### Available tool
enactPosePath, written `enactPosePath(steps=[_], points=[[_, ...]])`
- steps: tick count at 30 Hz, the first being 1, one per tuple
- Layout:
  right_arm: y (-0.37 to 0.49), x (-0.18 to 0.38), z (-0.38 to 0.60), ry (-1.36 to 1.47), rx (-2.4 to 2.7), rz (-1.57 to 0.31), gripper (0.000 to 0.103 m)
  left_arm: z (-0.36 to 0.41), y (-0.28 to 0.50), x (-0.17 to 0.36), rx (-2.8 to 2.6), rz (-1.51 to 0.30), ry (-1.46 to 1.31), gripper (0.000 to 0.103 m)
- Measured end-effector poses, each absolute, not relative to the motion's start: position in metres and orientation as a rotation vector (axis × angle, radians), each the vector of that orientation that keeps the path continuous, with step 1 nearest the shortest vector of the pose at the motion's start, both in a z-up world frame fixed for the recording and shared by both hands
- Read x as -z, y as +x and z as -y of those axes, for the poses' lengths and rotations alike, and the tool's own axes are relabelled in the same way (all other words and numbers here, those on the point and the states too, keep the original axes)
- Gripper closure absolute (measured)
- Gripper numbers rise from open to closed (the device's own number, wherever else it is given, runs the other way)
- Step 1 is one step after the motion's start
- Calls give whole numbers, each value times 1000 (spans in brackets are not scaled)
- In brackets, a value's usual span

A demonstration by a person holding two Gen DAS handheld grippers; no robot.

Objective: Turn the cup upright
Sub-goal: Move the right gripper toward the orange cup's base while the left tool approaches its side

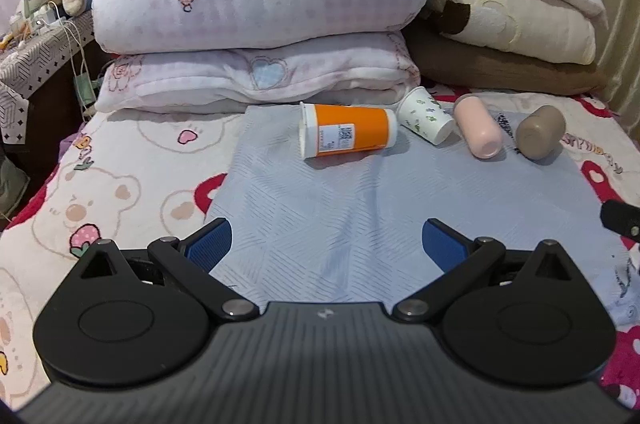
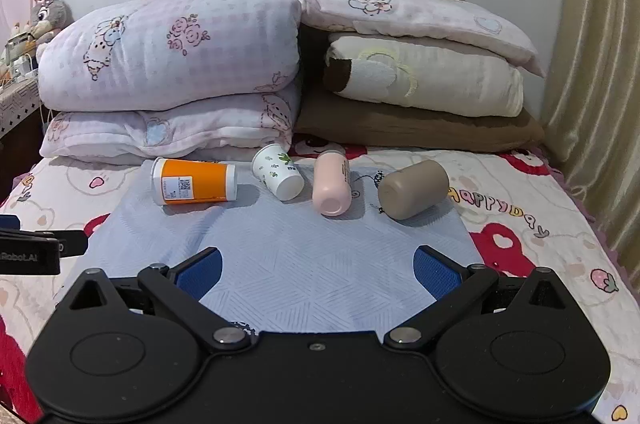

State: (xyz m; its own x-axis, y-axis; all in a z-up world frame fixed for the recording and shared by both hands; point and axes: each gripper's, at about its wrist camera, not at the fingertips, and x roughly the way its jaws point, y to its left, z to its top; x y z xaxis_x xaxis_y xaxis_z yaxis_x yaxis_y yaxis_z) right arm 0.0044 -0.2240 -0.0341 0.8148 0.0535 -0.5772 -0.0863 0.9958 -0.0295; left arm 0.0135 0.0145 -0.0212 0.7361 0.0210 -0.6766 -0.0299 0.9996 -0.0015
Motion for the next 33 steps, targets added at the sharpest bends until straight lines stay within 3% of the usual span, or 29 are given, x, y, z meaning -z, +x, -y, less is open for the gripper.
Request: enactPosePath(steps=[11,23,33], points=[[31,16,213,11,-515,-556,0,-19,16,-4,-62,-707,-32,0],[94,14,177,-410,-753,-519,0,-22,81,-6,-8,-851,-133,0],[150,60,150,-645,-883,-533,1,-14,151,34,12,-924,-296,0]])
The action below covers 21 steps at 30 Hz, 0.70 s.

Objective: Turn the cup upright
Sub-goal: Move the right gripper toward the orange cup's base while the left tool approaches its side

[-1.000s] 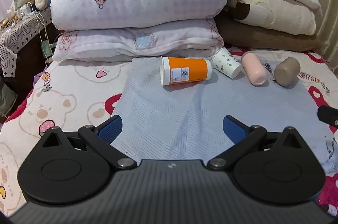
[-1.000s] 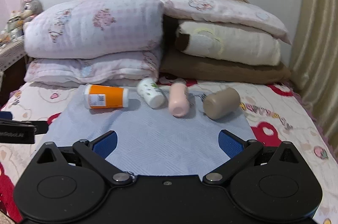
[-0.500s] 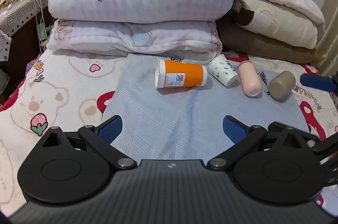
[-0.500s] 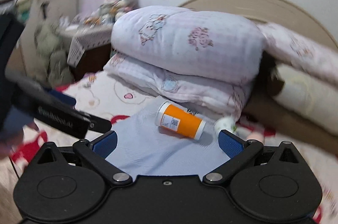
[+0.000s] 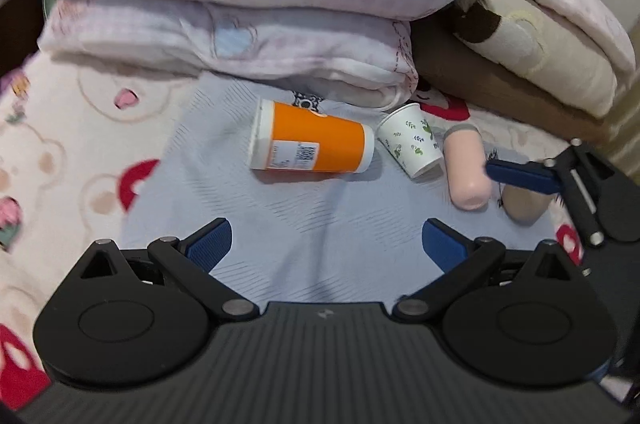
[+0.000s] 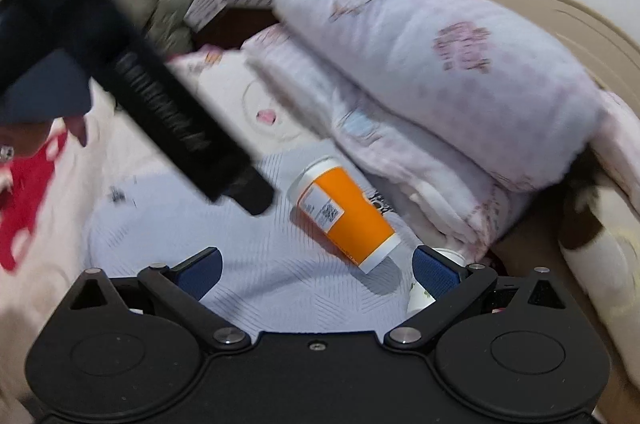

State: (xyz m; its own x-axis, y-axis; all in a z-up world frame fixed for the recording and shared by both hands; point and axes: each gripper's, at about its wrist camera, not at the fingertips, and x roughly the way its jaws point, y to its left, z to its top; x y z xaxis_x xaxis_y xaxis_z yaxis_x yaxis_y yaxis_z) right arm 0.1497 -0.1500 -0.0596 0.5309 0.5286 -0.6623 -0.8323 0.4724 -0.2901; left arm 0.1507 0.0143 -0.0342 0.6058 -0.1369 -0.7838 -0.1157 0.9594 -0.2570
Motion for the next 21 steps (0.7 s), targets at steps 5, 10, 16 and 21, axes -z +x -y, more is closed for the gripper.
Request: enactPosePath(steps=[5,10,16,21], points=[[176,80,132,-706,-906,-519,1,-16,164,71,43,-904,-328,0],[188,104,116,-845,-893,-514,3,-31,166,95,0,-786,-347,0],[203,127,96,-970,-906,-507,14,-54,184,117,34,-771,-365,0],[211,130,88,-1068,-874,-457,23,-61,191,134,25,-783,-425,0]])
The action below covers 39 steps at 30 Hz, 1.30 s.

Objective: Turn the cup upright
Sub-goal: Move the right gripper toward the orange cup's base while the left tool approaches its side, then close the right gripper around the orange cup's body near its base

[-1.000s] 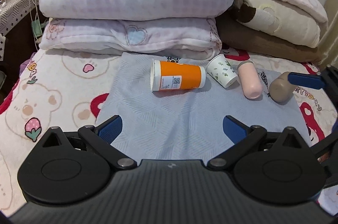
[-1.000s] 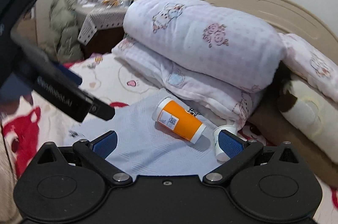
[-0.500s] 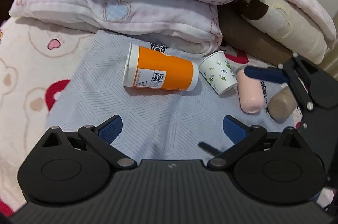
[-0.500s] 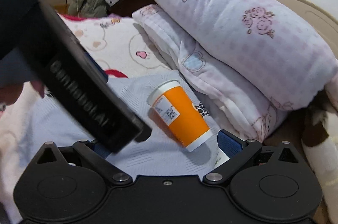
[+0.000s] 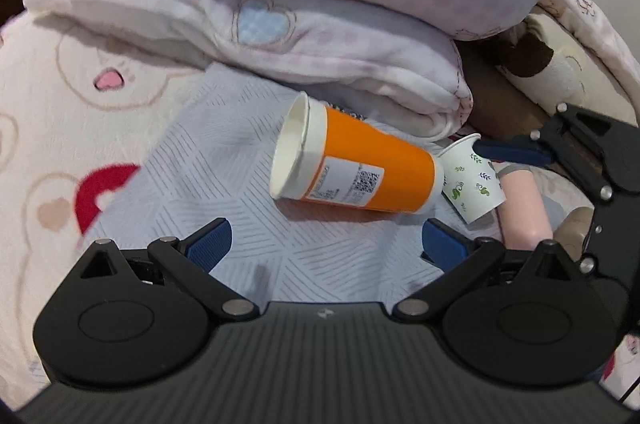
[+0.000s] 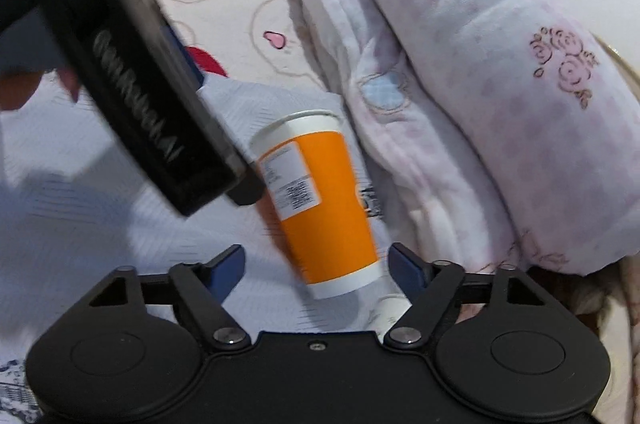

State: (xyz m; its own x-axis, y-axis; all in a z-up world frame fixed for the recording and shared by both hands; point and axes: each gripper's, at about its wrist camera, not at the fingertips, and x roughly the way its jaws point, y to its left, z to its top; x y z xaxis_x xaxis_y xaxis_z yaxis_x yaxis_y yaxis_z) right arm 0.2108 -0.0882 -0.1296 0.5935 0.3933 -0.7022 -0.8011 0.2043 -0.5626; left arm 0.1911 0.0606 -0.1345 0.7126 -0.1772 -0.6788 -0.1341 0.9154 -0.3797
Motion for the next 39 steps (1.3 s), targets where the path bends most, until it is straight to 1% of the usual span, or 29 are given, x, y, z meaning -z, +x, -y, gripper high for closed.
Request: enactPosePath(steps=[5,11,15,16,17,20,24,30,33,37,39], points=[[223,133,80,-1132,-920,-449,23,-66,194,149,64,-759,-482,1],[251,157,62,-1203,-915,-475,22,-66,193,160,47,-732,-438,2],[268,167,59,-1189,-920,-533,22,-78,196,166,57,-738,-484,2],[271,170,58,-1189,-918,-542,23,-80,197,168,58,-742,-487,2],[274,173,58,-1185,-915,-556,29,-81,197,169,57,-746,-487,3],[274,170,61,-1104,-908,-572,29,-82,196,171,73,-748,-491,3],[271,163,65,-1014,-871,-651,29,-79,195,172,160,-700,-587,3],[267,155,75,-892,-844,-738,30,-65,194,170,167,-717,-556,3],[266,152,90,-749,-829,-781,30,-64,194,170,190,-735,-579,3],[261,148,119,-538,-770,-825,30,-52,191,161,233,-752,-537,3],[252,149,129,-479,-743,-836,30,-48,185,159,277,-754,-557,3]])
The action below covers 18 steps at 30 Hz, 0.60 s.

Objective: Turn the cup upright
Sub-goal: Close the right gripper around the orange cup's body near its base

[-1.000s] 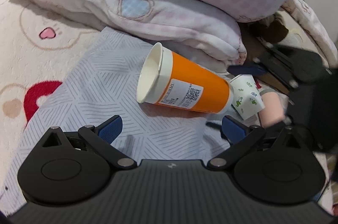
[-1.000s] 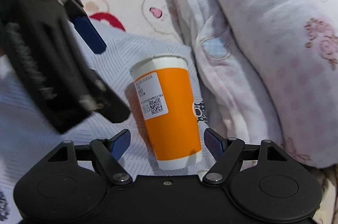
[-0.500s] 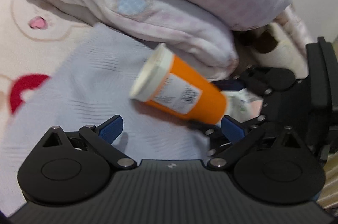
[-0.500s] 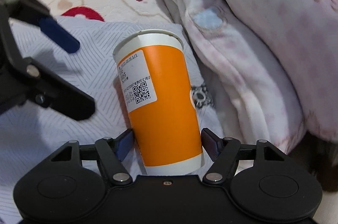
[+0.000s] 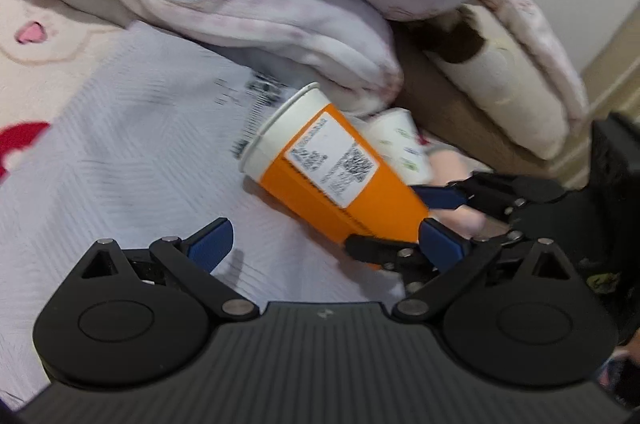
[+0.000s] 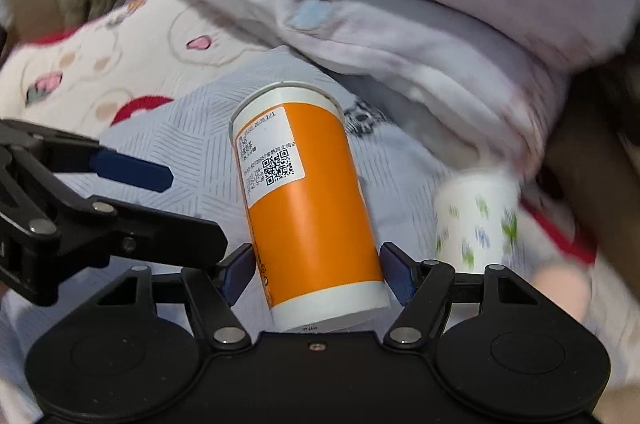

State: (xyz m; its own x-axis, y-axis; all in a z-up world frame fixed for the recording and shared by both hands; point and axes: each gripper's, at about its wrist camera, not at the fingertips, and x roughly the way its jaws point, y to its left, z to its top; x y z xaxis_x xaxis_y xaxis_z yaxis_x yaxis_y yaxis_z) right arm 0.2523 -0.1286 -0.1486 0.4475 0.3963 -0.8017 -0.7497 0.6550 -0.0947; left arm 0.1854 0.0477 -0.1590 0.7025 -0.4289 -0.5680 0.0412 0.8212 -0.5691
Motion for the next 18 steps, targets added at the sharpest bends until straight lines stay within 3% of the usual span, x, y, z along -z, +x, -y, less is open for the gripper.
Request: enactPosePath(steps=[11,18], points=[[198,147,176,-360,-662,-826,30,0,162,149,383,-823,-538,3],[174,151,201,-191,-569,-938,31,13,149,151,439,-907,-572,3]])
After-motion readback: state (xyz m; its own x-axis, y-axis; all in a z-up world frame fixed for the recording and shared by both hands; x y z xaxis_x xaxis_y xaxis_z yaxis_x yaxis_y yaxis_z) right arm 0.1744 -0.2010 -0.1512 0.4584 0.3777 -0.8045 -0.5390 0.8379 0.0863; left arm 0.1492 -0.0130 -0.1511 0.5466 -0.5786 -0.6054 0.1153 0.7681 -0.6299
